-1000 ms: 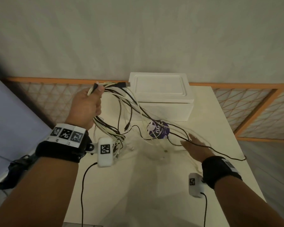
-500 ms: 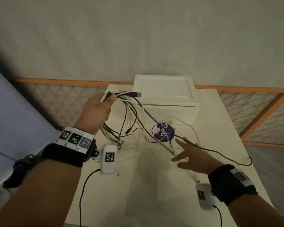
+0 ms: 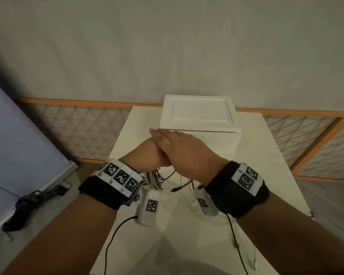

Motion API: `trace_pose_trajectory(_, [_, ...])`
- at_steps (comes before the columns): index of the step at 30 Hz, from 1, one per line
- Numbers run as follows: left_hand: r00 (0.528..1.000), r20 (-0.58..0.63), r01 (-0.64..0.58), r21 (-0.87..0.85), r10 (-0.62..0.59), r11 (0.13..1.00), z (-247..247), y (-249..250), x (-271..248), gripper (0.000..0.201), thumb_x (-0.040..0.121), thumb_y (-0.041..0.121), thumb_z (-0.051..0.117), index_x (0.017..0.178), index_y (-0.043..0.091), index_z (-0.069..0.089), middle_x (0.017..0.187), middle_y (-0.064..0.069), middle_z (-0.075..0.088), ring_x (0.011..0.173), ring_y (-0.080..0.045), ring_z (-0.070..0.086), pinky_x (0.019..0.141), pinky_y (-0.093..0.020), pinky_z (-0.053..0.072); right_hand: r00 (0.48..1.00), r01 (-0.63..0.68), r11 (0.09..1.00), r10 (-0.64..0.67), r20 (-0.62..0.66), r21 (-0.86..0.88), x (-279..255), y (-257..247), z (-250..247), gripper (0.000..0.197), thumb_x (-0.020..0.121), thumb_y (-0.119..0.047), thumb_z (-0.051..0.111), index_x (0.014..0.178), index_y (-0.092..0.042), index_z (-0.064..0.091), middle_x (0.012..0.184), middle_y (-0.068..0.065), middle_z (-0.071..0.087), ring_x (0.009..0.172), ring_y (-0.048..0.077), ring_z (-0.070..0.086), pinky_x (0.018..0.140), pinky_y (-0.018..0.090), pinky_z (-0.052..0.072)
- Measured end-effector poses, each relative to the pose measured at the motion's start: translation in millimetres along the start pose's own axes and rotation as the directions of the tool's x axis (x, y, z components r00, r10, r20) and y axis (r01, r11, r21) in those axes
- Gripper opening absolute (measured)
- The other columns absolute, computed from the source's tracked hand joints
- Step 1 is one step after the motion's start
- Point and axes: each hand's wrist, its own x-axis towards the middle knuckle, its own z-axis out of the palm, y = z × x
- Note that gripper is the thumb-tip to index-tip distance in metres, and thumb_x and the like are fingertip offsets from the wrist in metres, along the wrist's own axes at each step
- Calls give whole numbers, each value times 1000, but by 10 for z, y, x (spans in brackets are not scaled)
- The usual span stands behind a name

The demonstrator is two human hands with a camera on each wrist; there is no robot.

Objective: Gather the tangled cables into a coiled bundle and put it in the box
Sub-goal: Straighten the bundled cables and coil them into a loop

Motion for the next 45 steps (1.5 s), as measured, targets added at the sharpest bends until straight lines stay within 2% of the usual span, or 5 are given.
trace_pose_trajectory(6, [993, -118, -19, -42, 14, 999, -17, -177, 32, 40, 76, 1, 69, 97, 20, 41, 80, 11, 50, 72, -6, 54, 57, -13, 35, 979, -107, 983, 131, 158, -149, 85, 7, 145, 76, 90, -5, 41, 150, -4, -8, 127, 19, 50, 99, 31, 56, 80, 39, 44])
trace_pose_trajectory(17, [922, -341, 128, -182, -185, 975, 0, -352, -247, 47, 71, 58, 71, 83, 16, 55, 83, -1, 57, 73, -15, 53, 68, -33, 45, 898, -440, 890, 432, 83, 118, 3, 271, 261, 16, 91, -19, 43, 90, -8, 55, 75, 4, 54, 74, 25, 57, 64, 33, 41])
trace_pose_trajectory(24, [922, 318, 277, -940, -220, -198, 401, -106, -127, 36, 86, 45, 59, 88, 10, 65, 78, -6, 65, 71, -20, 61, 74, -32, 47, 946, -324, 935, 322, 36, 144, -74, 38, 391, 17, 93, -15, 47, 97, 0, 54, 84, 16, 61, 73, 34, 60, 61, 38, 46])
trace_pose_trajectory(29, [761, 383, 86, -859, -523, -505, 360, -336, 147, 28, 93, 20, 59, 70, 9, 49, 52, -1, 49, 53, -12, 49, 57, -26, 54, 958, -262, 953, 238, 158, 155, -253, -132, 489, 21, 92, -20, 43, 108, -8, 49, 92, 11, 64, 79, 31, 62, 62, 37, 47])
trace_pose_trajectory(45, [646, 197, -31, -958, -737, -284, 272, -1260, 216, 41, 97, 34, 51, 64, 16, 34, 35, 3, 37, 47, -14, 35, 44, -25, 38, 805, -519, 847, 437, 402, 117, -1367, 748, 611, 99, 54, -97, 6, 98, -24, 56, 82, -15, 58, 84, 9, 61, 70, 21, 44])
